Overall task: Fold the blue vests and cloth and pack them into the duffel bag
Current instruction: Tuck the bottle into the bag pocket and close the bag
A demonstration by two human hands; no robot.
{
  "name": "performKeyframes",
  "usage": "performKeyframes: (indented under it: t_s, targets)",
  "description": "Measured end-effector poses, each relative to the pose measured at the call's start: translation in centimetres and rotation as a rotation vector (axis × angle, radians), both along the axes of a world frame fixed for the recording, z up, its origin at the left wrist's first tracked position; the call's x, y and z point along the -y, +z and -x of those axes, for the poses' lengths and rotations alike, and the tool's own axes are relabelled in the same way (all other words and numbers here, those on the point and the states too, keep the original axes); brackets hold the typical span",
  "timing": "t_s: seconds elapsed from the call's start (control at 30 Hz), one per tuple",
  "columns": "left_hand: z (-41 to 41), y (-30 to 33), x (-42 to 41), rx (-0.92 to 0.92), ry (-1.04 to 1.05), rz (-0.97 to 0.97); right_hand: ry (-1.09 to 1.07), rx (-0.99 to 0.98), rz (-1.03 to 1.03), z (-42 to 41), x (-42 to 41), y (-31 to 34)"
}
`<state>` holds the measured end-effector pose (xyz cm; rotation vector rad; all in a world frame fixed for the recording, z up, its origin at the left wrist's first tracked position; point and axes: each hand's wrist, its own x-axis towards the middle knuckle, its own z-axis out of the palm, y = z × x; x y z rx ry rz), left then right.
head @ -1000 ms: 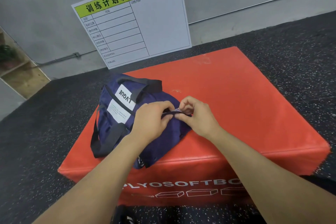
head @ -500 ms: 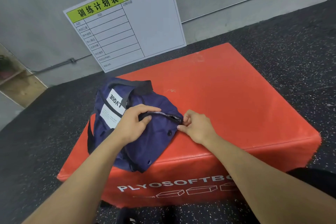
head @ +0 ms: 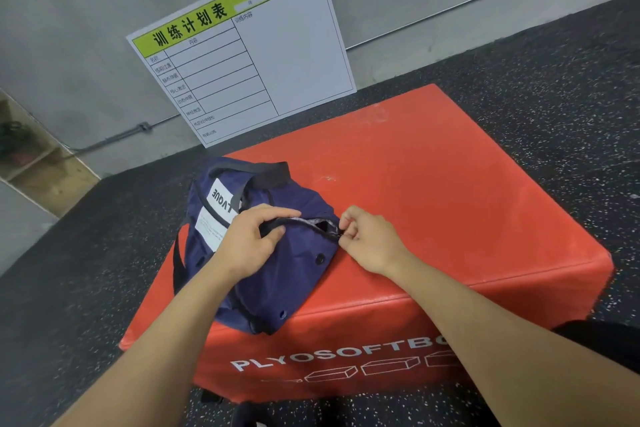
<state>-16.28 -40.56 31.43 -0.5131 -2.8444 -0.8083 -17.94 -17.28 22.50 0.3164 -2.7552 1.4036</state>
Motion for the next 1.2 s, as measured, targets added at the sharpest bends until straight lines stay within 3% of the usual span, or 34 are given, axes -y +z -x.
performKeyframes:
  t_s: [0.3,0.4,0.57,0.83,1.03,1.2]
  targets:
    - [-0.2,0.4,-0.6,-0.09,-0.048,0.043,0.039,-0.162,0.032,-0.9,0.5,2.3]
    - [-0.4,0.7,-1.4,-0.211,-0.04,0.207,0.034,-0.236,-0.072,-0.9,0.9,2.3]
    - [0.0,0.4,-3.9,-0.249,-0.024,0.429,0.045,-0.218,0.024,-1.1,1.1,2.2]
    - [1.0,-0.4,-3.7,-0.228,0.022,0.361,-0.076,0.057,-0.018,-0.4,-0.2,0.6]
    - [0.8,-0.1,-4.4,-0.236,-0.003,0.326,-0.011,-0.097,0.21,-1.5,0.4,2.8]
    - [0.6,0.1,-4.8,-0.236,-0.035,0.322,0.03,-0.293,0.193,-1.9,1.0,3.8]
